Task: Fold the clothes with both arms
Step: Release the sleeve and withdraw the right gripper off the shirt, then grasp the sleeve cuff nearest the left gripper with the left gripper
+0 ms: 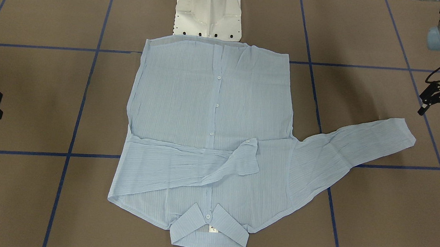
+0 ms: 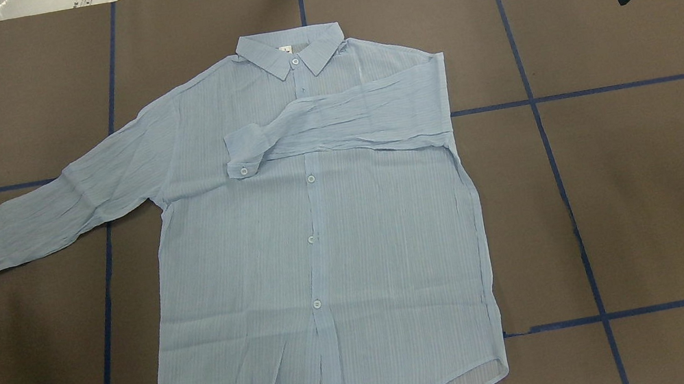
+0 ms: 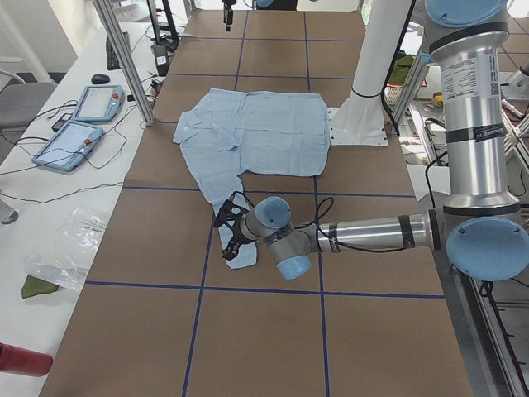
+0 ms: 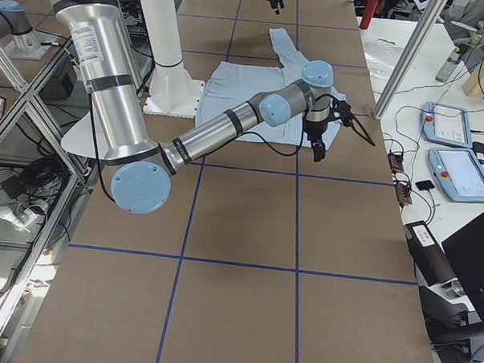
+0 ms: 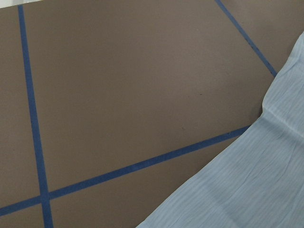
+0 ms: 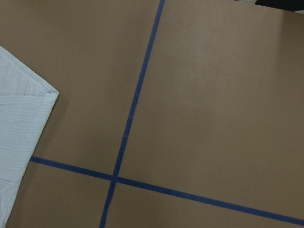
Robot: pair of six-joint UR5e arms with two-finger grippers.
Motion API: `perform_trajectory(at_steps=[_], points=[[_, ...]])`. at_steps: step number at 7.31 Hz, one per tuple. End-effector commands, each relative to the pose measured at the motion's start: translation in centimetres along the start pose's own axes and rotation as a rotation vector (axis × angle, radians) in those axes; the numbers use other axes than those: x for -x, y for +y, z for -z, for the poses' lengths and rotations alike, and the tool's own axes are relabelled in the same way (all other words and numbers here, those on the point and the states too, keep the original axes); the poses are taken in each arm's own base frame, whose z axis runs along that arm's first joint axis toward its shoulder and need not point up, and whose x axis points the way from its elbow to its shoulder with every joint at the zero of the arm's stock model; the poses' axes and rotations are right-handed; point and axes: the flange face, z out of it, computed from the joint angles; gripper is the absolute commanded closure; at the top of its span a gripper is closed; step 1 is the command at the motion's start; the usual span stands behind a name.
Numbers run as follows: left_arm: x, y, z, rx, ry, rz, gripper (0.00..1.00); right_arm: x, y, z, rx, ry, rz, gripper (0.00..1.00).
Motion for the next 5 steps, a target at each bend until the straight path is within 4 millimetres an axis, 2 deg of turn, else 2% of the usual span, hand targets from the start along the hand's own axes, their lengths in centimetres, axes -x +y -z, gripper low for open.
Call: perform_trajectory(at_steps=[1, 2, 5], points=[[-1.4, 3.2, -3.0, 0.016, -0.002, 0.075, 0.17, -1.5, 2.2, 0.5, 0.001, 0.011, -0.011, 0.00], [-3.1, 3.8, -5.0, 0.018, -0.008, 0.091, 0.17, -1.5, 2.3, 0.5, 0.001, 0.011, -0.011, 0.00], [-3.3, 5.1, -6.4, 0.059, -0.009, 0.082, 0.19, -1.6, 2.3, 0.5, 0.002, 0.011, -0.012, 0.00]])
